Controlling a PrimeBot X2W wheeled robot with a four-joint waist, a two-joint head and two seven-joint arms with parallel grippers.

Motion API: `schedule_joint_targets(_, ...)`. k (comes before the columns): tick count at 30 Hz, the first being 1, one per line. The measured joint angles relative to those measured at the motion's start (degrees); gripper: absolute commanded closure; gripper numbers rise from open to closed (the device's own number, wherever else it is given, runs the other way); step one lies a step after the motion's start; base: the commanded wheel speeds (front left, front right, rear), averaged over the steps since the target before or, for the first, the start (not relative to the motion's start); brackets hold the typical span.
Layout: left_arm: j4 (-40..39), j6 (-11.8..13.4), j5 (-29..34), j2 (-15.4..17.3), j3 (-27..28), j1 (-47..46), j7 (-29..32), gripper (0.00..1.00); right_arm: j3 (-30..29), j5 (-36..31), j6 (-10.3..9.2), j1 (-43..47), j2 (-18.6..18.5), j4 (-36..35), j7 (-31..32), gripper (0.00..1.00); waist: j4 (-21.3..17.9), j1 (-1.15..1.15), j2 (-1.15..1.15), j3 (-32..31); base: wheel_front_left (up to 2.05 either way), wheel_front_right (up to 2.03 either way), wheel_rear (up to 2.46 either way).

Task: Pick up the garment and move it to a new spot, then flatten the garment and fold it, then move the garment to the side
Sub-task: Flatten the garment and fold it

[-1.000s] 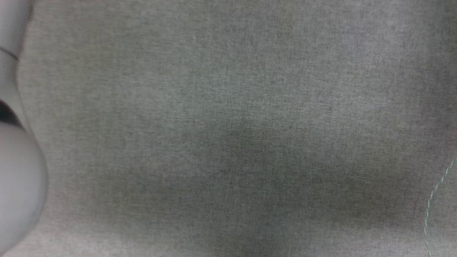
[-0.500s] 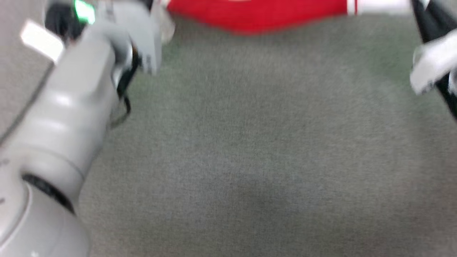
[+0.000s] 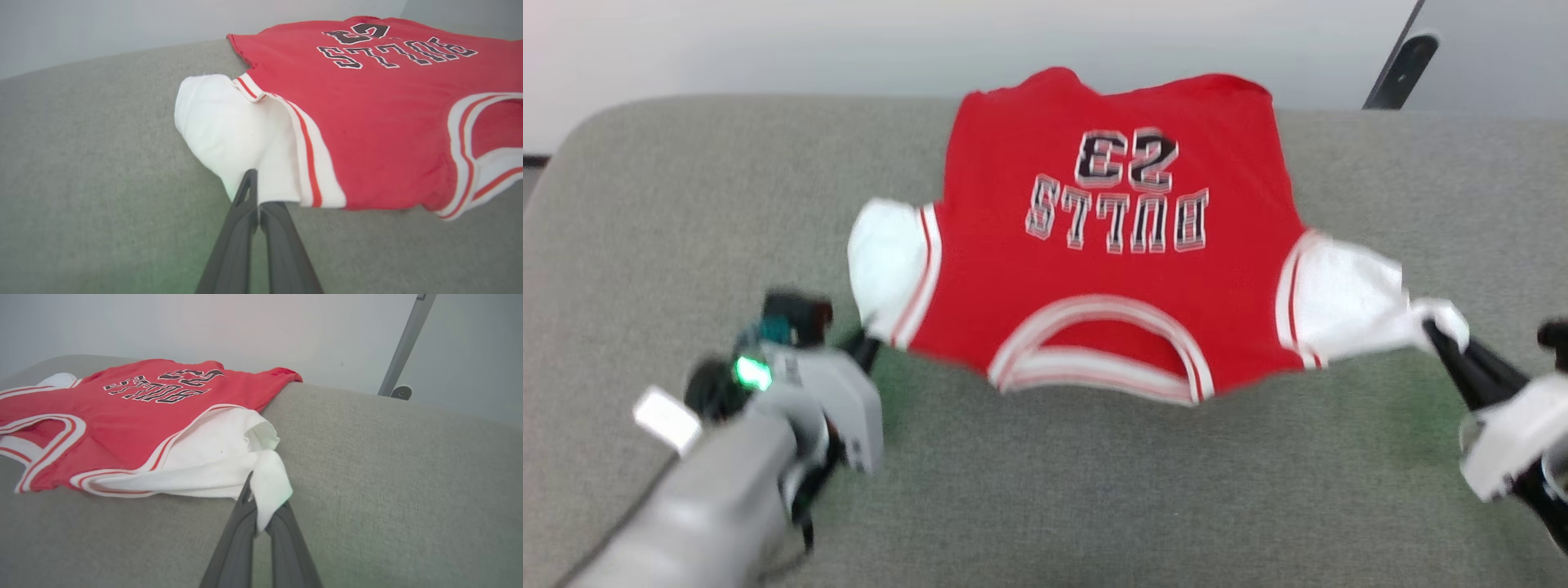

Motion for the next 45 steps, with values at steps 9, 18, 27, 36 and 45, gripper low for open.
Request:
schedule_joint_targets(9, -25.4, 13.8, -3.5, 8.0, 2.5, 18.8, -0.2, 1.0, -3.1, 3.2, 0.0, 12.9, -3.6, -4.6, 4.5, 1.0, -1.3, 0.0, 0.0, -2.7, 0.0, 0.0, 0.0)
schedule_joint_targets(18, -45.8, 25.7, -6.3, 13.3, 3.8, 29.0, 0.3, 1.0, -7.6, 4.0, 0.0, 19.3, -6.0, -6.1, 9.3, 1.0, -1.1, 0.0, 0.0, -1.1, 0.0, 0.0, 0.0)
schedule_joint_targets(27, -49.0, 28.0, -7.0, 13.5, 4.1, 29.2, 2.1, 1.0, -9.7, -1.4, 0.0, 14.5, 0.2, 0.5, 19.2, 0.83, -2.2, 0.0, 0.0, 0.8, 0.0, 0.0, 0.0)
schedule_joint_targets(36, -47.6, 27.9, -7.5, 13.3, 4.7, 28.9, 2.2, 1.0, -11.4, -3.4, 0.02, 6.0, 5.6, 5.8, 33.9, 0.0, -4.9, 0.0, 0.0, 1.4, 0.0, 0.0, 0.0)
schedule_joint_targets(45, -47.5, 27.4, -6.8, 12.2, 5.5, 27.9, 1.5, 1.0, -21.8, -4.1, -0.01, 5.6, -1.3, -15.3, 33.0, 0.0, -4.7, 0.0, 0.0, 2.1, 0.0, 0.0, 0.0)
